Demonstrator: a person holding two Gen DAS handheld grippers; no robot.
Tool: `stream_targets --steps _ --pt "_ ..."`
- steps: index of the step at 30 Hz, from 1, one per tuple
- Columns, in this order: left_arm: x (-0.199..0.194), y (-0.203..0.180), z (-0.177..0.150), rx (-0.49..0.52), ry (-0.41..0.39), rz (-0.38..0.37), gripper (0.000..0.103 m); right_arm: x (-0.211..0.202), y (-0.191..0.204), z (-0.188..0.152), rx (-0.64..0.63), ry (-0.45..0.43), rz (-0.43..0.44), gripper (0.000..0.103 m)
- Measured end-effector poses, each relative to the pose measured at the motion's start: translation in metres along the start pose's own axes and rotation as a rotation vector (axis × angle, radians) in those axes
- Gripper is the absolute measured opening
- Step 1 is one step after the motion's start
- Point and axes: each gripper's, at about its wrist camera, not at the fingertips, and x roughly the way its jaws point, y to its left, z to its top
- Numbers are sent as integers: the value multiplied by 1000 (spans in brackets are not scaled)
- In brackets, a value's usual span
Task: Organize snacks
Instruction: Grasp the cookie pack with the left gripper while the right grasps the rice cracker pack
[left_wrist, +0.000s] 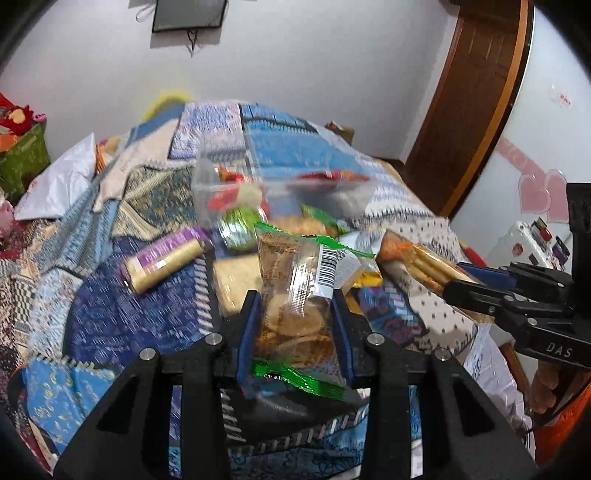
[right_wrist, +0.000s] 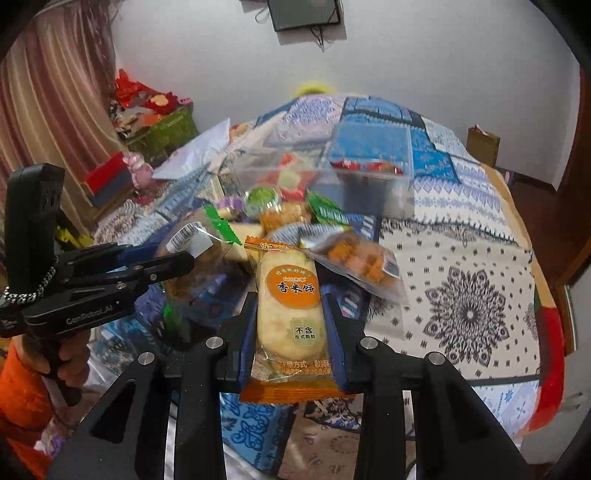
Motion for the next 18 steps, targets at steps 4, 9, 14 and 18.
stream_targets --steps 4,9,14,18 --pt "-10 2 16 -4 -49 6 37 -9 3 15 2 -49 8 31" --pt "-12 8 34 -17 -94 16 37 -13 3 36 0 -104 5 31" --pt "-10 14 54 -31 -124 30 37 -6 -5 57 9 -133 -17 31" --pt "-4 22 72 -45 -144 39 37 1 -12 73 17 -145 -37 31"
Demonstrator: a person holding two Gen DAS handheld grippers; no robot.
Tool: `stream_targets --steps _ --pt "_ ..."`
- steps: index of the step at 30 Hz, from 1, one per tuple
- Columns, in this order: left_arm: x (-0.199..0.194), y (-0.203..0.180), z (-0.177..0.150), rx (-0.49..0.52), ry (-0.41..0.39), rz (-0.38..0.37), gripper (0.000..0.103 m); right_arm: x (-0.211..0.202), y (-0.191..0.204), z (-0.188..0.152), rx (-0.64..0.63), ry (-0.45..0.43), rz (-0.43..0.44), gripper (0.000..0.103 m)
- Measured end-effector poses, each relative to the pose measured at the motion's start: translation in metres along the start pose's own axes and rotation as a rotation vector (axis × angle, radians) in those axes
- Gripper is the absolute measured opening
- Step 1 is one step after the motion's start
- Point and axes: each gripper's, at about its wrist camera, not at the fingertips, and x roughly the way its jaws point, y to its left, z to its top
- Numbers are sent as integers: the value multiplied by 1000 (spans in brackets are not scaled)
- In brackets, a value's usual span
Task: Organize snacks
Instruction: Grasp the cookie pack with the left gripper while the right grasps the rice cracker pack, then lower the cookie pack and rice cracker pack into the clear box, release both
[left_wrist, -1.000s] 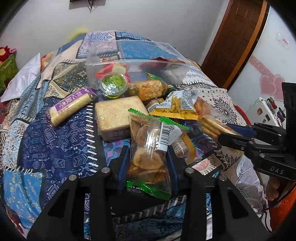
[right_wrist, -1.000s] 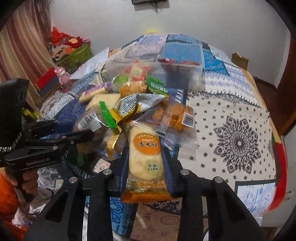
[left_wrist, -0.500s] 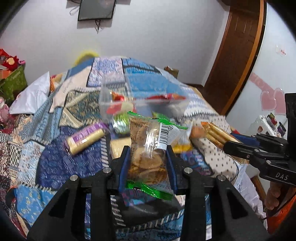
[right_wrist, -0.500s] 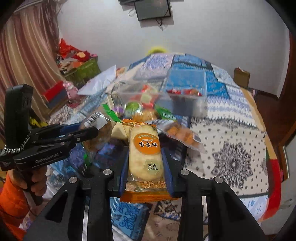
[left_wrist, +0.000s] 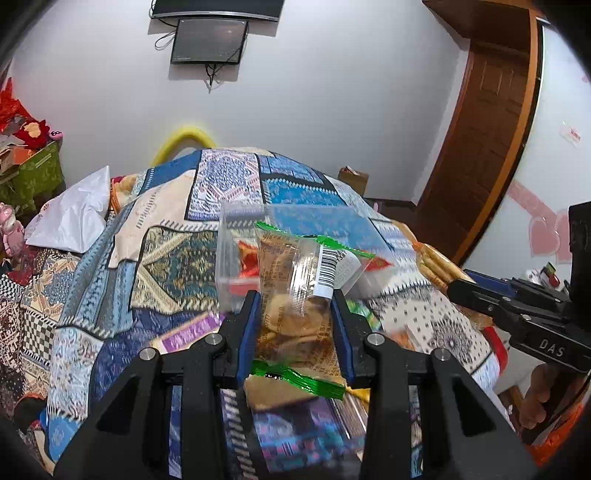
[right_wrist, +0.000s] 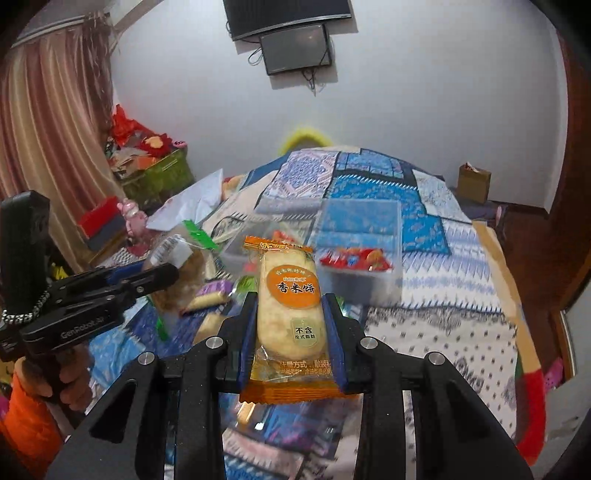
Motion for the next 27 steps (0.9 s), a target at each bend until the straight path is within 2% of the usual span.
stream_targets --steps 11,27 --pt "46 14 43 -9 -17 25 37 44 -16 42 7 -10 -27 31" --pt "139 33 65 -16 67 81 37 137 -27 68 -4 118 -40 31"
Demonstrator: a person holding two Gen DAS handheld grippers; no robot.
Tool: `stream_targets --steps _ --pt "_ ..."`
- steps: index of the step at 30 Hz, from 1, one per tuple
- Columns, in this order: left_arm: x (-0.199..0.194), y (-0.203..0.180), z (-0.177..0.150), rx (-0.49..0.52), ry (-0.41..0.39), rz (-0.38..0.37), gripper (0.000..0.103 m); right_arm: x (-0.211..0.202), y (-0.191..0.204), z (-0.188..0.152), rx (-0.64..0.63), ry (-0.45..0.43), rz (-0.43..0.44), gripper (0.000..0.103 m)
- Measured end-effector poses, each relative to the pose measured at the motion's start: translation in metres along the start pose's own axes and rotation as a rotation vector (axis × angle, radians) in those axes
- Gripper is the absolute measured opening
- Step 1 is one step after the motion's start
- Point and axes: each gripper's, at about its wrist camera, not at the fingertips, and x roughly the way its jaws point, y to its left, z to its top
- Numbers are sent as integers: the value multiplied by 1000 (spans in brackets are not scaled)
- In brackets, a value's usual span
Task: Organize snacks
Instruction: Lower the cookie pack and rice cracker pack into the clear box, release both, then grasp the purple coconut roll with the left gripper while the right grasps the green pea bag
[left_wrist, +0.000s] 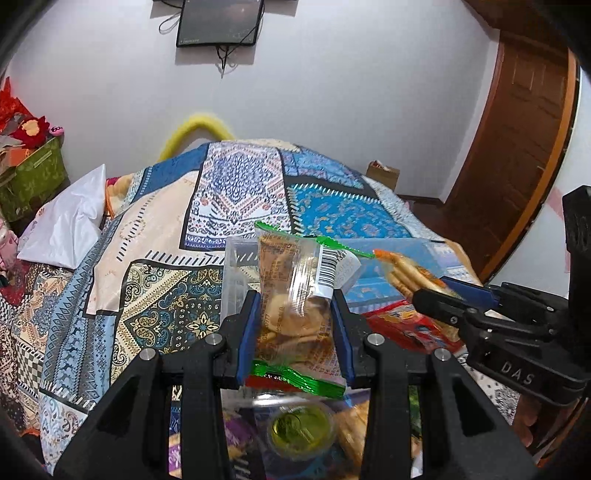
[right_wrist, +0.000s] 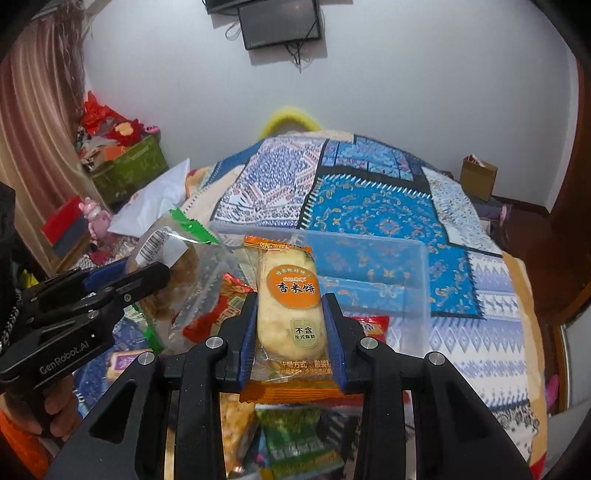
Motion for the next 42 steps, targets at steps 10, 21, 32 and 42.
stream_targets --steps 10,21,32,42 --pt "28 2 -1 19 31 23 37 43 4 -1 -17 113 4 31" --pt "32 0 2 10 63 3 44 55 7 -3 -42 168 2 33" --pt "-22 -2 3 23 3 -7 55 15 13 1 -77 89 -23 49" --pt "-74 15 -24 37 -10 28 59 -45 6 -11 -41 -20 -22 61"
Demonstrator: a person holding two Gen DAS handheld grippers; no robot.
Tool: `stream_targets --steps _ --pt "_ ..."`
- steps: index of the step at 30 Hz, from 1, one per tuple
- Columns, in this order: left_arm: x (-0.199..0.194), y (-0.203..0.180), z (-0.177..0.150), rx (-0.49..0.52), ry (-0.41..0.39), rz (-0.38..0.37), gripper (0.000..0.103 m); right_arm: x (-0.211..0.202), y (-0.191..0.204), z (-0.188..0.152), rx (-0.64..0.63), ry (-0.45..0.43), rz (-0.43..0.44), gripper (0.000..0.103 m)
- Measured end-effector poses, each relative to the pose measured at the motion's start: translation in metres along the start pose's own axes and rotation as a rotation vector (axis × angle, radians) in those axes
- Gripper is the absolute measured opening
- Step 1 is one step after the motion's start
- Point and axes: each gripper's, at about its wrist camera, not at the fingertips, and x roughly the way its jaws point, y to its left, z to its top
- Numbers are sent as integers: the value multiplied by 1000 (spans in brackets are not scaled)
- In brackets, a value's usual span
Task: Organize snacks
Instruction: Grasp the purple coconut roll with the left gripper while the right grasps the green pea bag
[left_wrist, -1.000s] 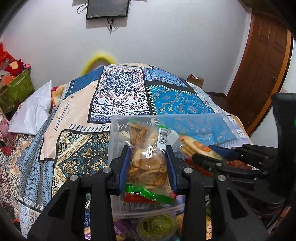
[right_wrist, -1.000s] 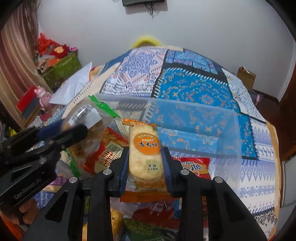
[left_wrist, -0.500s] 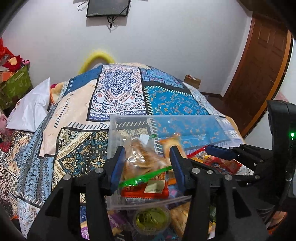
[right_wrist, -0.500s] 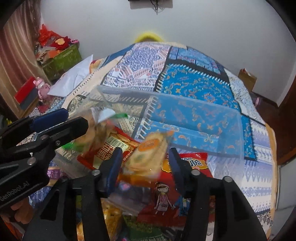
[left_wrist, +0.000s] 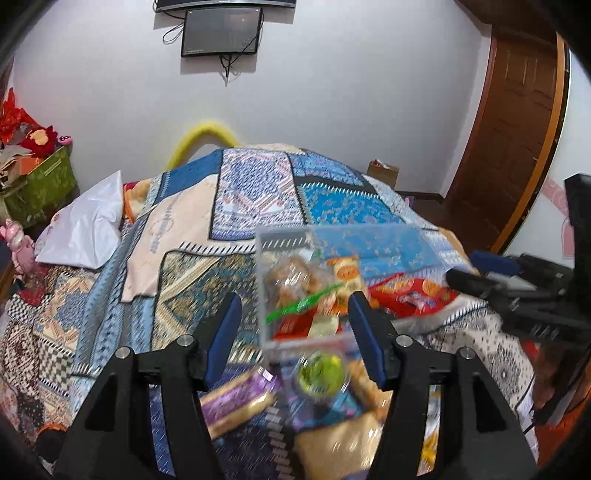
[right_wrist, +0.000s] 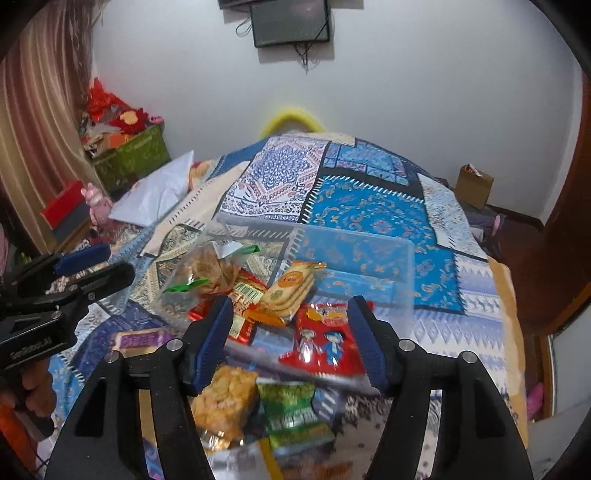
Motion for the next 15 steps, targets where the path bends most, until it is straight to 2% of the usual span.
stream_targets --steps 7,15 --pt "-8 22 -32 3 53 39 60 -16 0 -24 13 5 -6 61" --pt "29 51 -70 -18 196 58 63 7 -7 -57 33 114 -11 61"
